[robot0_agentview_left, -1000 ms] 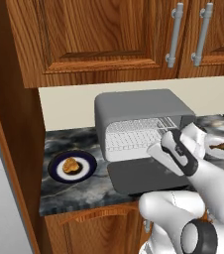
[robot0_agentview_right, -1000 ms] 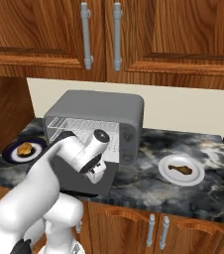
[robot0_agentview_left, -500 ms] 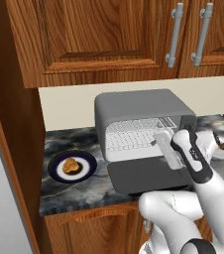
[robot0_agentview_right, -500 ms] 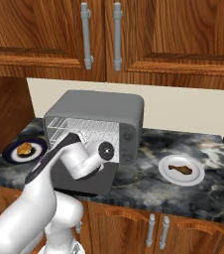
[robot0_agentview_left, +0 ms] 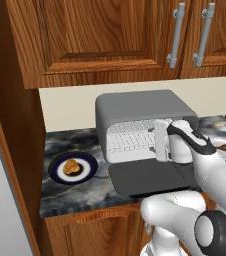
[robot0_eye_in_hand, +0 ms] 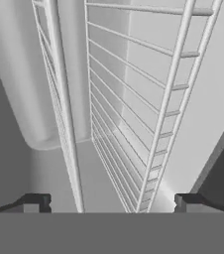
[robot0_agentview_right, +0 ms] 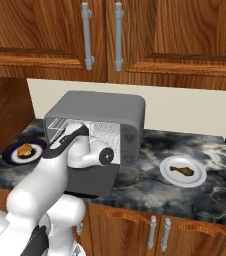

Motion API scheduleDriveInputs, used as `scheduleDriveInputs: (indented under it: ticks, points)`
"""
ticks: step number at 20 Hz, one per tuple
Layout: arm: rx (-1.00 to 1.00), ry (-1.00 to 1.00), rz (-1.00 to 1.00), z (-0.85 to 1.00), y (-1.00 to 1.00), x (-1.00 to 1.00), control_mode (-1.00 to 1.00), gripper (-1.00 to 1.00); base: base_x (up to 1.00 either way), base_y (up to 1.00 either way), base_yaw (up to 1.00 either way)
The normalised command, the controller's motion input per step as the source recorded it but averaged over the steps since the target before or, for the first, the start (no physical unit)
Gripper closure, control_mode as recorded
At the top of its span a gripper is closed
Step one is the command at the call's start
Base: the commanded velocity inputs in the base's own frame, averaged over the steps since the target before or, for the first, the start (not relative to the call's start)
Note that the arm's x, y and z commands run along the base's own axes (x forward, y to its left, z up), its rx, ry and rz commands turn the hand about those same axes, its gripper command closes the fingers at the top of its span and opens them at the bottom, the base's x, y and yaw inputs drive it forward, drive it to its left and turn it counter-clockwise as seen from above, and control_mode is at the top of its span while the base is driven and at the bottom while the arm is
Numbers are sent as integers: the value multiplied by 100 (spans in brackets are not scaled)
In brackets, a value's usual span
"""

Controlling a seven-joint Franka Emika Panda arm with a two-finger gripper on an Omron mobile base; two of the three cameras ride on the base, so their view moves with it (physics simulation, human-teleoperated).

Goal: Open the toaster oven door. Place the bread on the top rack in the toaster oven and place the chicken drumstick on the bottom rack.

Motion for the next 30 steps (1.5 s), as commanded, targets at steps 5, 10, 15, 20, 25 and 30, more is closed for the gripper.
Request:
scheduleDriveInputs:
  ticks: [5, 10, 15, 20, 25, 30]
  points:
    - [18, -3, -6, -1, -17, 45, -100, -100, 0, 0, 0]
    - [9, -7, -7, -14, -3, 52, -100, -100, 0, 0, 0]
    - [7, -3, -7, -3, -1, 48, -100, -100, 0, 0, 0]
    - [7, 3, -6, 0, -6, 60, -100, -100, 0, 0, 0]
    - [2, 18, -1, 0, -6, 49, -100, 100, 0, 0, 0]
    - [-7, 34, 2, 0, -5, -10, -100, 100, 0, 0, 0]
